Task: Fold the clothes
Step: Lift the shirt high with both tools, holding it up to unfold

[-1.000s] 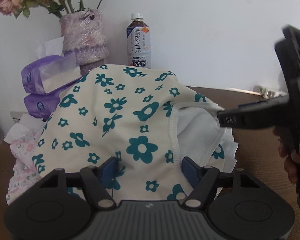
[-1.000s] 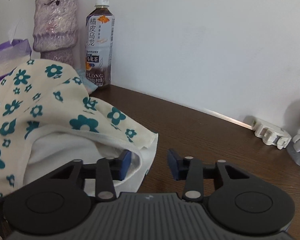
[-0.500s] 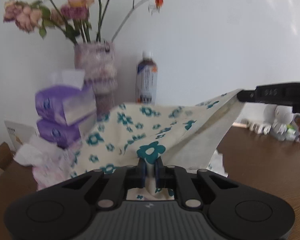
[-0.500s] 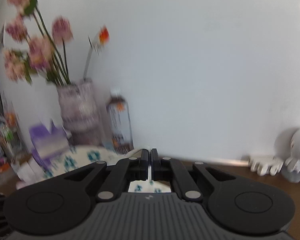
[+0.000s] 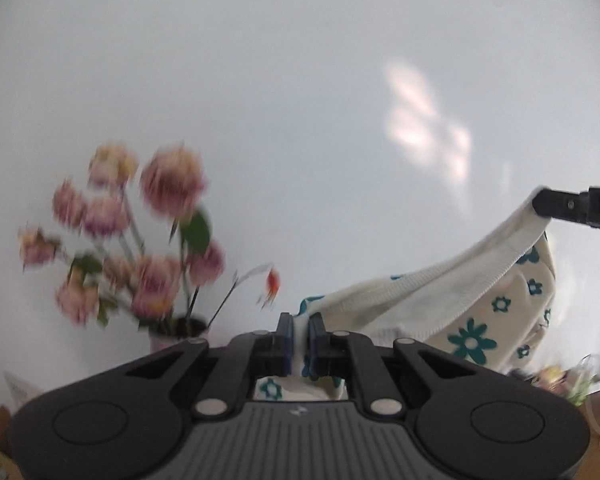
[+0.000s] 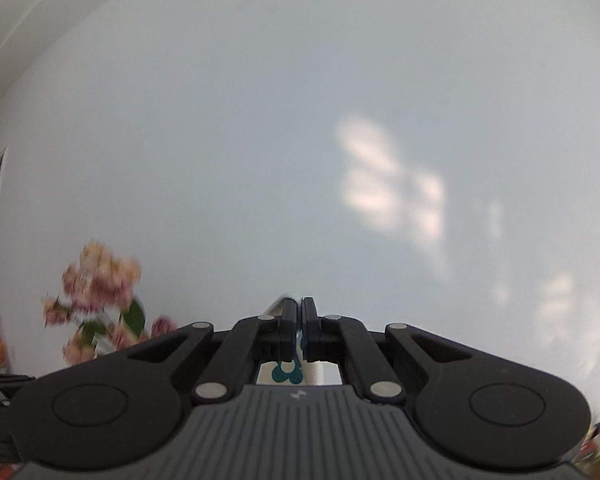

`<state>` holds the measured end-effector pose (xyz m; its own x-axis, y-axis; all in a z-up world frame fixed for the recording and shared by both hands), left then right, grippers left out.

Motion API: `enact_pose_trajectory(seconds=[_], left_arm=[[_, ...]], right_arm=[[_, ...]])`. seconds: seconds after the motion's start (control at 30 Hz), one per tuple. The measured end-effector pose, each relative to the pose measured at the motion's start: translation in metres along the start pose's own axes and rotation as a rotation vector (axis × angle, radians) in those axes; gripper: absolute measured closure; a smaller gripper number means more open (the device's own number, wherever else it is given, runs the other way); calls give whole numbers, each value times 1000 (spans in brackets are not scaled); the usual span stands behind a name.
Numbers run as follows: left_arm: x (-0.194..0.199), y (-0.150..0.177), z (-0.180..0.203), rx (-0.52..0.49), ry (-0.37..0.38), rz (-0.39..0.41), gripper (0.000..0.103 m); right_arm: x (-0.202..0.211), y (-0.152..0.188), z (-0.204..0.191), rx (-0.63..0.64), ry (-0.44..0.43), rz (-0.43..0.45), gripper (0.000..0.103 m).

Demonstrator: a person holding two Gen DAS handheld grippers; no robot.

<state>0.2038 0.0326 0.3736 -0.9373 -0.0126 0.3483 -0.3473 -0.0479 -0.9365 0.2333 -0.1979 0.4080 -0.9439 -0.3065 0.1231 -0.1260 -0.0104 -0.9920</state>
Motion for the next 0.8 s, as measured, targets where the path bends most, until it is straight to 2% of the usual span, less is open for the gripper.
enact_pose_trajectory(seconds=[0.1, 0.2, 0.3, 0.37, 0.47, 0.53, 0.6, 0.67, 0.8], left_arm=[[42, -31, 21, -37, 49, 38, 98], [69, -48, 38, -65, 72, 48, 99], [97, -65, 54, -94, 94, 59, 99], [111, -71, 64, -114, 117, 56, 99], [108, -53, 78, -133, 206, -9, 98], [94, -32, 83, -98, 318, -99, 93], [77, -6, 89, -63, 438, -194, 78], [61, 20, 99, -35, 532, -272, 69], [38, 65, 118, 6, 649, -370, 56]], right_arm=[[47, -32, 7, 10, 60, 80, 101], [85, -57, 11, 24, 140, 132, 101], [106, -68, 14, 32, 218, 120, 101], [111, -65, 18, 37, 238, 88, 101], [109, -50, 24, 47, 260, 26, 101], [102, -33, 28, 57, 270, -18, 101], [94, -13, 29, 70, 268, -64, 101], [86, 7, 29, 82, 267, -110, 101], [73, 47, 23, 103, 270, -185, 101]])
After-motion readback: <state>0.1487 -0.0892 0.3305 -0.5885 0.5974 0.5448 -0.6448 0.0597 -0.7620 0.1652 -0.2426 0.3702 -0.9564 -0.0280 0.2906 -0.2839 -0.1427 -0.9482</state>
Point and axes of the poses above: each gripper's, at about its wrist camera, not at the fingertips, and x roughly against the way its jaws point, z to its right, y to its underside, the point moved 1 cm from there along -x, roughly the way its jaws point, and after that the axes turned 13 degrees about -z, right-handed, at the moved point
